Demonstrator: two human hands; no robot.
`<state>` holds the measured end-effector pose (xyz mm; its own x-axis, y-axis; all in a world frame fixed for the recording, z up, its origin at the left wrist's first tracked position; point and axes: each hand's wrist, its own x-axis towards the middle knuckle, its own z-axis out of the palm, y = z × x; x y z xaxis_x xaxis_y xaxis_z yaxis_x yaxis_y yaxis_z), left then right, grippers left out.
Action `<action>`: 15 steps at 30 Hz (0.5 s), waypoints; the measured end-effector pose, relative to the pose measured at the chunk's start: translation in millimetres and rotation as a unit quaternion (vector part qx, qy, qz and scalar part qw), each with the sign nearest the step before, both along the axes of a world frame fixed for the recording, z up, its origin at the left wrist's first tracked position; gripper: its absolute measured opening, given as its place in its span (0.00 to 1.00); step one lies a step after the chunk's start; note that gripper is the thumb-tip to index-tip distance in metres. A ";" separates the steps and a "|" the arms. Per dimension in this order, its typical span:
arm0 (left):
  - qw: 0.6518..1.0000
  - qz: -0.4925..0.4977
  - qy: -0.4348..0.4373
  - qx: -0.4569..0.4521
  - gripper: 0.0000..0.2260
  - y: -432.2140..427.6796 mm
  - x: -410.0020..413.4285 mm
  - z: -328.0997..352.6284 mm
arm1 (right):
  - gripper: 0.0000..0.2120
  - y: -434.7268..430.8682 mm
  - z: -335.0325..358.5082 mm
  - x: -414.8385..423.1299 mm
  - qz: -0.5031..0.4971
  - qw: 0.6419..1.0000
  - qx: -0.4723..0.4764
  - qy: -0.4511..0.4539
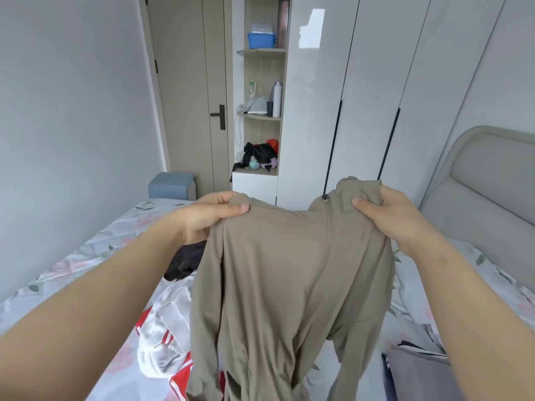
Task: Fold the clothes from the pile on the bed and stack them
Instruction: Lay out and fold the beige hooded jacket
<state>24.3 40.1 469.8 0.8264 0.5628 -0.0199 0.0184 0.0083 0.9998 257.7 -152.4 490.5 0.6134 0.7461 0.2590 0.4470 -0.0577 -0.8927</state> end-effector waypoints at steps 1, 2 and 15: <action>1.000 0.003 0.002 0.020 0.08 -1.6 -1.3 10.0 | 0.04 -0.8 4.4 -2.5 0.011 1.000 0.008 -0.003; 0.999 0.013 0.006 0.042 0.04 -3.9 -1.8 20.5 | 0.05 -2.1 9.7 -5.4 0.028 0.999 0.015 0.001; 0.946 0.149 0.112 0.267 0.08 -13.6 5.4 17.1 | 0.05 -7.9 16.4 -2.2 0.083 0.983 -0.163 -0.025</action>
<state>29.7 26.5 486.9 0.6378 0.7497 0.1765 0.3070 -0.4576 0.8345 255.5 -160.3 506.9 0.4681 0.8835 0.0161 0.5179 -0.2595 -0.8151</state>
